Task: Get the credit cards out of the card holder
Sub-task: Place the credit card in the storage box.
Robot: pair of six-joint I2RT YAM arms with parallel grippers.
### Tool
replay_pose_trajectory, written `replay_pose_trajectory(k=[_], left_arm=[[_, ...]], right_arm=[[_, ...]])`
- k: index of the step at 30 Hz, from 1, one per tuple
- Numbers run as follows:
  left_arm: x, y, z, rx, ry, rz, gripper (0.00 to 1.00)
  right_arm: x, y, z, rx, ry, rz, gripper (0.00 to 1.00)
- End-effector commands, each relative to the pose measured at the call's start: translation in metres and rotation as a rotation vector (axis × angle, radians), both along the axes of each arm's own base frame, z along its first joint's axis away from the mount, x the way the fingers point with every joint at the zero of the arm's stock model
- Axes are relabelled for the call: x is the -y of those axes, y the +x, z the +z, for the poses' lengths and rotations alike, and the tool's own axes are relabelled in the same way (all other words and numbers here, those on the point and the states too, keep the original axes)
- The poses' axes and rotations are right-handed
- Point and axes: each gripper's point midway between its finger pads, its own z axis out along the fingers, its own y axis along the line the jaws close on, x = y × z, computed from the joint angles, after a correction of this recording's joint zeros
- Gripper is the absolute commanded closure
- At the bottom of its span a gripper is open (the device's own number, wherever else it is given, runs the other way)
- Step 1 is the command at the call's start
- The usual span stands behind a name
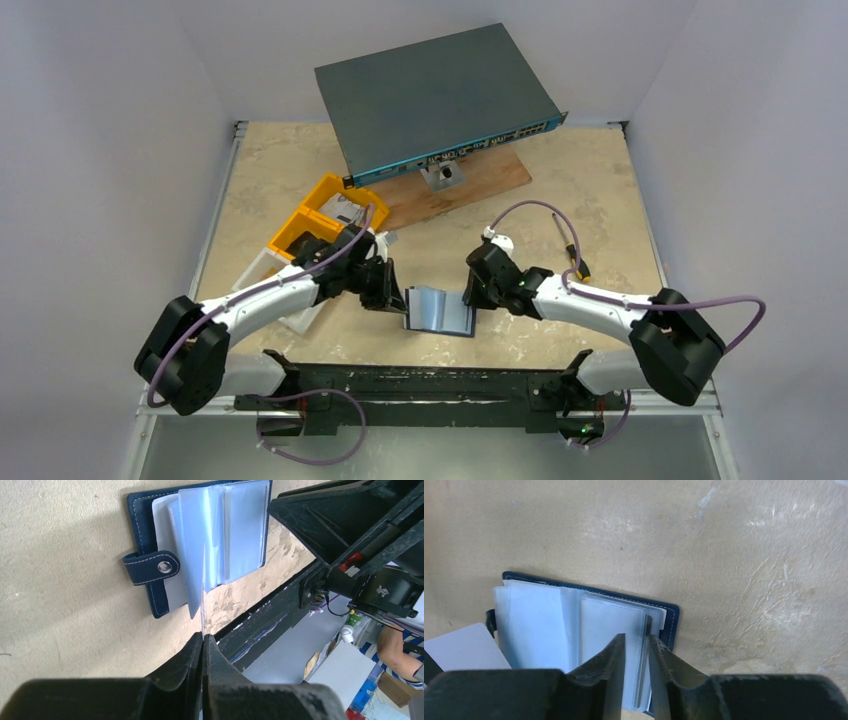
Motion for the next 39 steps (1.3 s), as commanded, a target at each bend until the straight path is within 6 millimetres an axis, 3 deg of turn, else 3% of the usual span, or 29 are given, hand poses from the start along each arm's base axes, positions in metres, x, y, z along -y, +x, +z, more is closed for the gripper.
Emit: replay_pose_trajectory(k=[1, 8, 12, 26, 33, 39], left_arm=[[-0.005, 0.005, 0.017, 0.065, -0.012, 0.006, 1.0], [-0.017, 0.009, 0.034, 0.099, -0.019, 0.051, 1.0], [-0.031, 0.014, 0.044, 0.123, -0.002, 0.113, 1.0], [-0.111, 0.048, 0.088, 0.239, 0.079, 0.545, 1.0], [-0.131, 0.09, 0.132, 0.294, 0.012, 0.667, 1.0], [-0.144, 0.139, 0.146, 0.291, -0.044, 0.778, 1.0]], right_arm=[[-0.009, 0.021, 0.044, 0.115, 0.035, -0.001, 0.68], [-0.022, 0.031, 0.084, 0.2, 0.113, 0.031, 0.22], [-0.025, 0.033, 0.098, 0.236, 0.144, 0.04, 0.02], [-0.021, 0.032, 0.121, 0.319, 0.2, 0.047, 0.01], [-0.018, 0.032, 0.126, 0.342, 0.197, 0.045, 0.01], [-0.014, 0.033, 0.135, 0.372, 0.188, 0.051, 0.01]])
